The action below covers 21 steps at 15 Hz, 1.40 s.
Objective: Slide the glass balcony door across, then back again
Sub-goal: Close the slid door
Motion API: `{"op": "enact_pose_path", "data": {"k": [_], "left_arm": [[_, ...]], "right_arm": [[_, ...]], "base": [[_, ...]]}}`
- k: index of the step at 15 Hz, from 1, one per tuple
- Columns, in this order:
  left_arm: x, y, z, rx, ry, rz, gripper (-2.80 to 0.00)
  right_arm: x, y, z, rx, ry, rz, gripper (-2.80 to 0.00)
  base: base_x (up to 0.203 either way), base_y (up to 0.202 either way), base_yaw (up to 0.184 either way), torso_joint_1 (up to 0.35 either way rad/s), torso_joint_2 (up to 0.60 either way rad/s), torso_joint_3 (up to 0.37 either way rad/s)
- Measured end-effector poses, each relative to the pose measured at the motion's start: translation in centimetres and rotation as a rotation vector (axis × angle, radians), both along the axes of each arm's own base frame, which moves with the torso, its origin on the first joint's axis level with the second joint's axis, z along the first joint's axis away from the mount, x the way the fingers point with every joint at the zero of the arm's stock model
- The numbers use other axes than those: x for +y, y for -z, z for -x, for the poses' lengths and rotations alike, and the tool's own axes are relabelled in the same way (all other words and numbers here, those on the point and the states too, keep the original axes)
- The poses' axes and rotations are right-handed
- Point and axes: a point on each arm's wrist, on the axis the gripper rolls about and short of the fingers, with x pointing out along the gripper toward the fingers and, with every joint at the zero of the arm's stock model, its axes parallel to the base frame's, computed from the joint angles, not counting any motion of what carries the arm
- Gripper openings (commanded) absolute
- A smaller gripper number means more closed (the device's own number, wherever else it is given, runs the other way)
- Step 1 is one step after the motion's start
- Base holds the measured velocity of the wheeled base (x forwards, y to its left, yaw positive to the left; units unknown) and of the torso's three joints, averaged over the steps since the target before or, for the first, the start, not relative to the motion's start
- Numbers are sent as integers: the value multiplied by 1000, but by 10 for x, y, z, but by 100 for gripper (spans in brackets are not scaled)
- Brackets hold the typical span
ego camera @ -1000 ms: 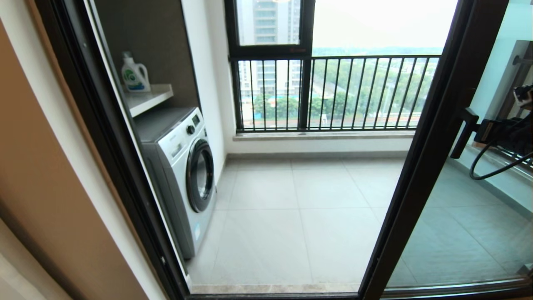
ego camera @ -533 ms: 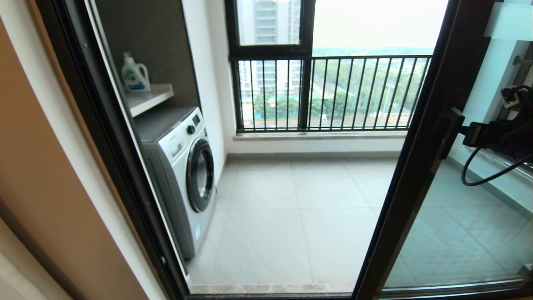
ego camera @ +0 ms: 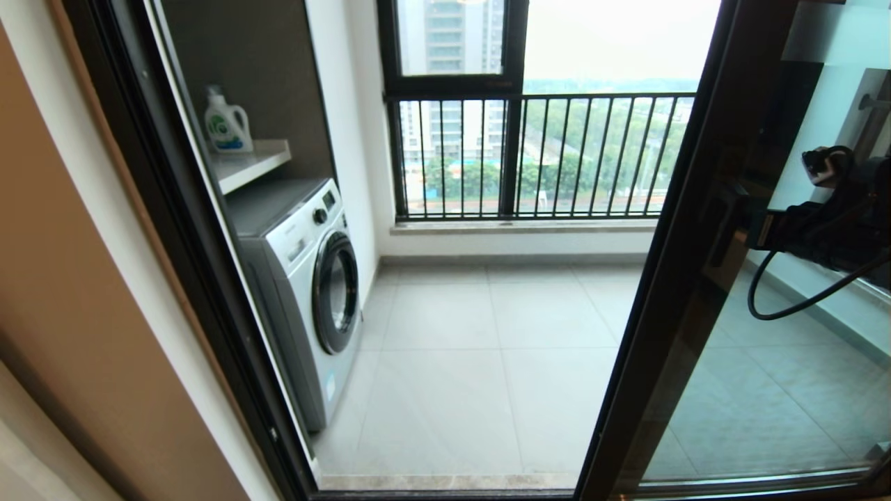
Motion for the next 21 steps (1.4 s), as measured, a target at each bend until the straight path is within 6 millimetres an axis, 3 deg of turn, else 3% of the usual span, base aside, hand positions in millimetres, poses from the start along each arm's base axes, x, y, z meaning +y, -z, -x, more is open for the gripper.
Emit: {"op": "enact_pose_path", "data": {"k": [15,21], "left_arm": [[0,0,0,0,0,0,-280],[0,0,0,0,0,0,-280]], "right_arm": [[51,4,8,-5,-78,10,-280],[83,4,9,-3,-112,19,-280]], "base": [[0,0,0,0,0,0],[0,0,0,0,0,0]]}}
